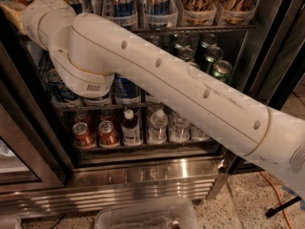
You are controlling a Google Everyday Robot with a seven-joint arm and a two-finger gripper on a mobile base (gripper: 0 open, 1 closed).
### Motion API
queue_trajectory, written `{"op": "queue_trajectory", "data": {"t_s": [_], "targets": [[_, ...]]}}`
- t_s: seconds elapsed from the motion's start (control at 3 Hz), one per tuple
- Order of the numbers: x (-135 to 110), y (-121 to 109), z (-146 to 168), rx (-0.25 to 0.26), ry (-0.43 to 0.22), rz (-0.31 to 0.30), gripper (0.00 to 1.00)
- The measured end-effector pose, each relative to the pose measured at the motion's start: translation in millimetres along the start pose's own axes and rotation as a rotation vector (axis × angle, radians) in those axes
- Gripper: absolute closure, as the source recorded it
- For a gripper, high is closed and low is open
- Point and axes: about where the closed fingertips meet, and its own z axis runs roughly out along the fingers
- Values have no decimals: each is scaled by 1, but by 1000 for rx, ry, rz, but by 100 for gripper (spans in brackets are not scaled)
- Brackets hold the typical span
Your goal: Pick 7up can from top shelf of fridge
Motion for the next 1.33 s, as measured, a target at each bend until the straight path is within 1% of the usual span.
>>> {"op": "queue_trajectory", "data": {"t_s": [0.33,1.0,1.33], "targets": [[0,0,0,0,0,0,46],[0,0,0,0,0,0,91],[-2,-1,-3,7,-6,0,100]]}}
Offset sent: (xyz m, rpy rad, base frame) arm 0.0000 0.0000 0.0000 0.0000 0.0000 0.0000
